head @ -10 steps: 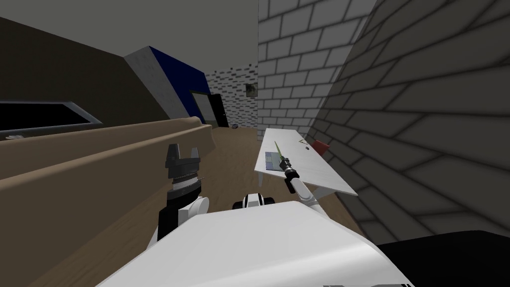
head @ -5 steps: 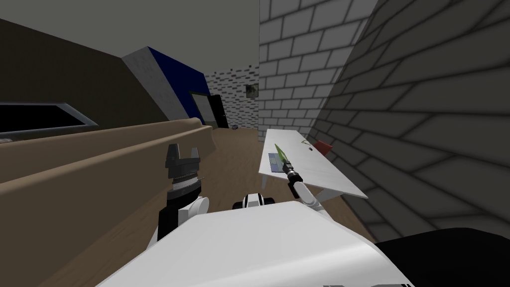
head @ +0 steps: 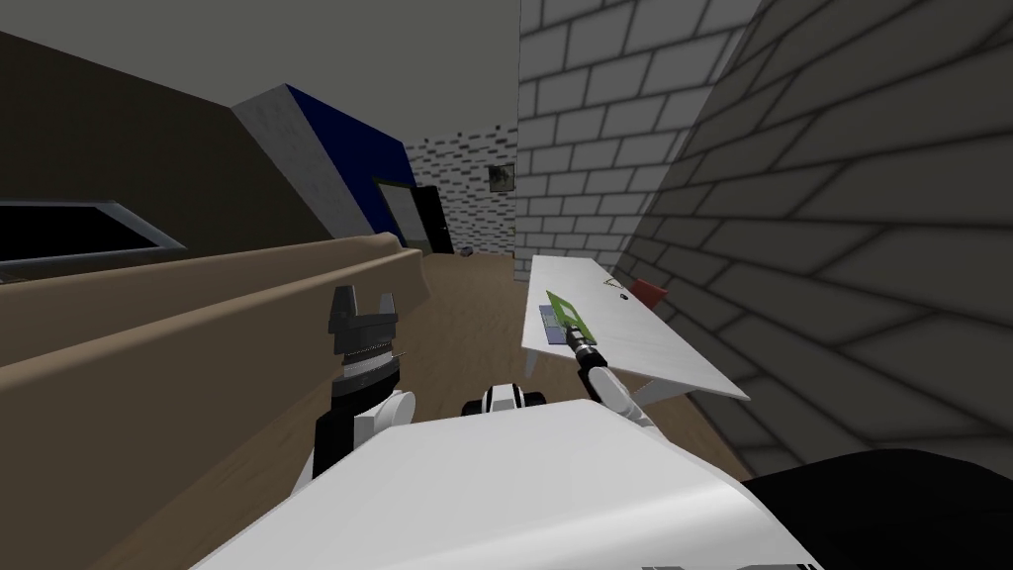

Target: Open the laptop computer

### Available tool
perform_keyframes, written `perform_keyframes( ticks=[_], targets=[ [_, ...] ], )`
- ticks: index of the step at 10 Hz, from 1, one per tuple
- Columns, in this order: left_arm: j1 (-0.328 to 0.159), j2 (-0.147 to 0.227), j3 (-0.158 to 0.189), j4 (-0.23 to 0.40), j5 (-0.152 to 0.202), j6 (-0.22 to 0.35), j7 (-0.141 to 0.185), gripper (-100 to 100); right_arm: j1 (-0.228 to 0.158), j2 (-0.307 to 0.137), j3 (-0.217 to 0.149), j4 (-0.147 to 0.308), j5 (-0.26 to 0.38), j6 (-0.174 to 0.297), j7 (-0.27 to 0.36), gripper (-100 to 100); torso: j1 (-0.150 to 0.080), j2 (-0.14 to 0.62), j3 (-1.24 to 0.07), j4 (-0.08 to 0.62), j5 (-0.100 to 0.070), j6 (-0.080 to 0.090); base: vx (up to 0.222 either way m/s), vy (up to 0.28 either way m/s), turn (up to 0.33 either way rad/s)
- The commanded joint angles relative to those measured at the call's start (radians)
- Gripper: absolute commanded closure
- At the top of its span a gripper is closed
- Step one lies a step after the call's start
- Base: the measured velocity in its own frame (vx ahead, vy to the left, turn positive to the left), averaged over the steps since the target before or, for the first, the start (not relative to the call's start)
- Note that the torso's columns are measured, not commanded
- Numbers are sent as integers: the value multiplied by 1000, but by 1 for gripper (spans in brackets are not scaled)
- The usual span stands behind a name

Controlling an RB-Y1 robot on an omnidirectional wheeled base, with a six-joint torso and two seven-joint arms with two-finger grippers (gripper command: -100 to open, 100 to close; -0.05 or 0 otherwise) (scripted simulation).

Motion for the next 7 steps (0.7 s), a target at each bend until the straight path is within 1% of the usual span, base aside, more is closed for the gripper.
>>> perform_keyframes(
  ticks=[1,2,3,5,7],
  targets=[
    [0,0,0,0,0,0,0,0,32,8,15,32,75,44,50,100,1,-2,0,-2,-1,1,99,79,8],
    [0,0,0,0,0,0,0,0,42,11,20,43,100,59,66,100,2,-4,-2,-3,-1,1,81,88,-21],
    [0,0,0,0,0,0,0,0,34,-4,-15,7,73,0,48,-100,3,-6,-3,-4,-1,-1,45,85,-95],
    [0,0,0,0,0,0,0,0,34,-25,-40,-17,62,-40,37,-100,0,-2,-1,-2,-1,0,13,65,-100],
    [0,0,0,0,0,0,0,0,34,-46,-65,-42,50,-81,27,-100,2,0,0,0,1,0,7,50,-71]
  ],
)
